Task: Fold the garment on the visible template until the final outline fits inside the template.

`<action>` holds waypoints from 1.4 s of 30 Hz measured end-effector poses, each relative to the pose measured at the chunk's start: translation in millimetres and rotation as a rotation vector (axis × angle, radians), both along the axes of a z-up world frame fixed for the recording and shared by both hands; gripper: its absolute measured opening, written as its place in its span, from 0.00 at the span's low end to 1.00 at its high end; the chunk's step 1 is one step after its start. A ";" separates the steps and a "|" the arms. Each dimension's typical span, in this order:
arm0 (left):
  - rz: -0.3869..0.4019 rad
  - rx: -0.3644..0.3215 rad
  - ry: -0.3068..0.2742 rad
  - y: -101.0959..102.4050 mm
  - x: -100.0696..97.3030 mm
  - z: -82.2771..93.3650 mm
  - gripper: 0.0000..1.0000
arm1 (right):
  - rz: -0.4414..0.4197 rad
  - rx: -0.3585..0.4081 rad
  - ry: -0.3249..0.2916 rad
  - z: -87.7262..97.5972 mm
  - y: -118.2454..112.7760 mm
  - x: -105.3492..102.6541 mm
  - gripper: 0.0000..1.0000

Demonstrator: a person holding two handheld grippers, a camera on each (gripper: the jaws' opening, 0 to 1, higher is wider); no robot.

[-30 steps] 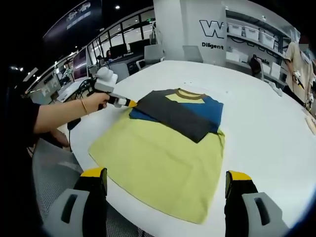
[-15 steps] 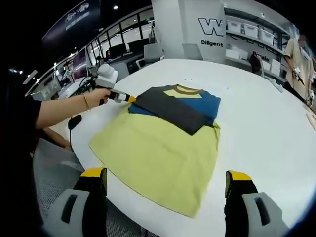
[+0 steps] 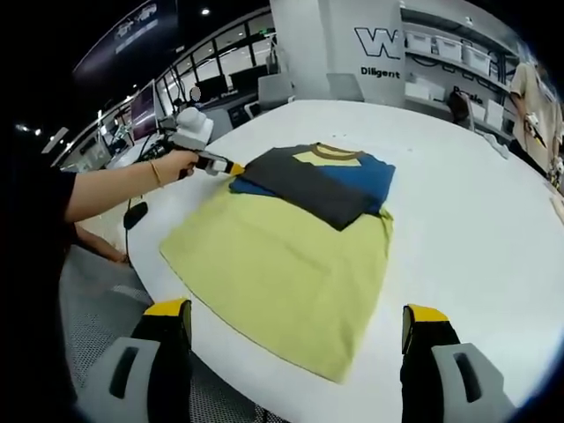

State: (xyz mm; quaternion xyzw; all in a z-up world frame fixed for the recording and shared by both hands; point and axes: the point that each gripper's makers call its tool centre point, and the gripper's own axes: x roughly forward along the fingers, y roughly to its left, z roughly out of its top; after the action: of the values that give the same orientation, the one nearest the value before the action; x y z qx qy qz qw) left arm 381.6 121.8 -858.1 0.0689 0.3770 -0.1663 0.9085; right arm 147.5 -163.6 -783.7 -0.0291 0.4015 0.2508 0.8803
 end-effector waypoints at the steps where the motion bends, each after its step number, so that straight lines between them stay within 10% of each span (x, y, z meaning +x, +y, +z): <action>1: 0.001 -0.001 -0.001 -0.1 0.0 0.1 0.00 | -0.001 0.001 0.000 -0.2 -0.1 0.1 0.99; 28: -0.014 -0.168 0.030 -11.9 -43.3 22.6 0.48 | -0.119 0.130 -0.060 7.6 2.7 13.9 0.99; 42: -0.058 -0.082 0.044 0.4 -78.6 17.3 0.50 | -0.121 0.070 -0.047 -7.0 1.6 9.7 0.95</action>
State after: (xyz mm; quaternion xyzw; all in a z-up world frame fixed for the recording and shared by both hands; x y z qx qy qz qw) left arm 303.0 122.2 -840.8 0.0390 0.3875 -0.2095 0.8969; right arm 157.2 -162.0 -790.6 0.0203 0.3726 0.2104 0.9036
